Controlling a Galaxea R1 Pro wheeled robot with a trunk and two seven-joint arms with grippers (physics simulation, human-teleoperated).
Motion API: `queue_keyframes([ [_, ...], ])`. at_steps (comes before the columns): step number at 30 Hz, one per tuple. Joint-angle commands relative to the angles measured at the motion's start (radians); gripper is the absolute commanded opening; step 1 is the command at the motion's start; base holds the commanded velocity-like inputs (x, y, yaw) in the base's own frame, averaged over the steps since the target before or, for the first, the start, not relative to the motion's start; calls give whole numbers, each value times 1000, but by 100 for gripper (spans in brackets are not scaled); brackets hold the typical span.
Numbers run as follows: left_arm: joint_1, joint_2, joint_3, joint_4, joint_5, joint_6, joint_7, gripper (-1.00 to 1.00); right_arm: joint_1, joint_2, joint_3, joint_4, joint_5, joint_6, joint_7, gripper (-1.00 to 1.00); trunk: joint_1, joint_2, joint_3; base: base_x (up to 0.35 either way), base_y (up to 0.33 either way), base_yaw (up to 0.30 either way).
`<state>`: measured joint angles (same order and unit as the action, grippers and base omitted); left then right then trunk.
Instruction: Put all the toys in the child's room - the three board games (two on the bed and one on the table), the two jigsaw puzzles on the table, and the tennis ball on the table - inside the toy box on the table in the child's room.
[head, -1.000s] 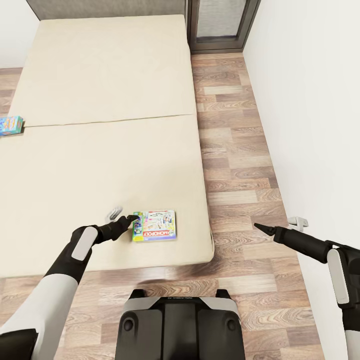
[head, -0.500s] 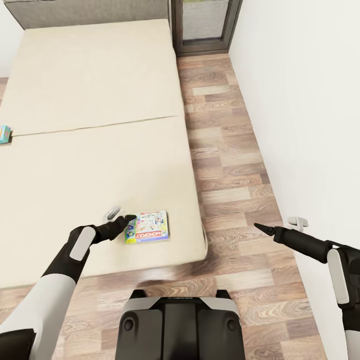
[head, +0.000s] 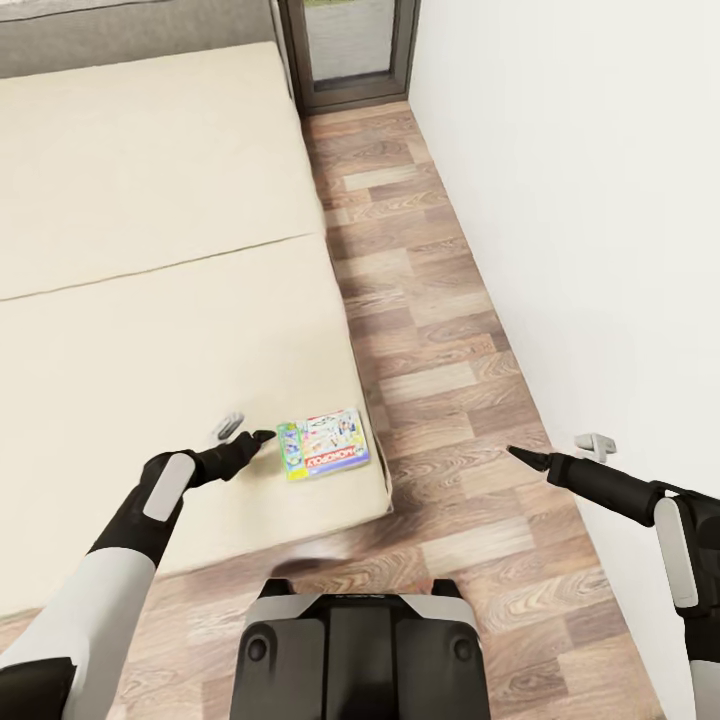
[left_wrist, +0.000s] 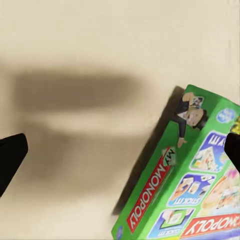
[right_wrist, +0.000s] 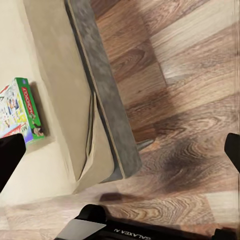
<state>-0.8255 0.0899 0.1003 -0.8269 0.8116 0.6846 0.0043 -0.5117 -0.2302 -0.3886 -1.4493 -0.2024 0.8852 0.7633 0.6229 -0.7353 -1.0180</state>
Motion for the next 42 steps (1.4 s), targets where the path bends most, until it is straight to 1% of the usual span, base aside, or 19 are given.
queue_keyframes([
  [1,0,-1,2,0,18,3,-4,100,-1,0,-1,0,0,5,4,100,11,-1,-1,0,0,-166],
  [13,0,-1,2,0,20,3,-4,100,-1,0,-1,0,0,6,4,100,11,-1,-1,0,0,-80],
  [42,0,-1,3,-1,23,3,-4,100,-1,0,-1,0,0,6,4,100,11,-1,-1,0,0,-8],
])
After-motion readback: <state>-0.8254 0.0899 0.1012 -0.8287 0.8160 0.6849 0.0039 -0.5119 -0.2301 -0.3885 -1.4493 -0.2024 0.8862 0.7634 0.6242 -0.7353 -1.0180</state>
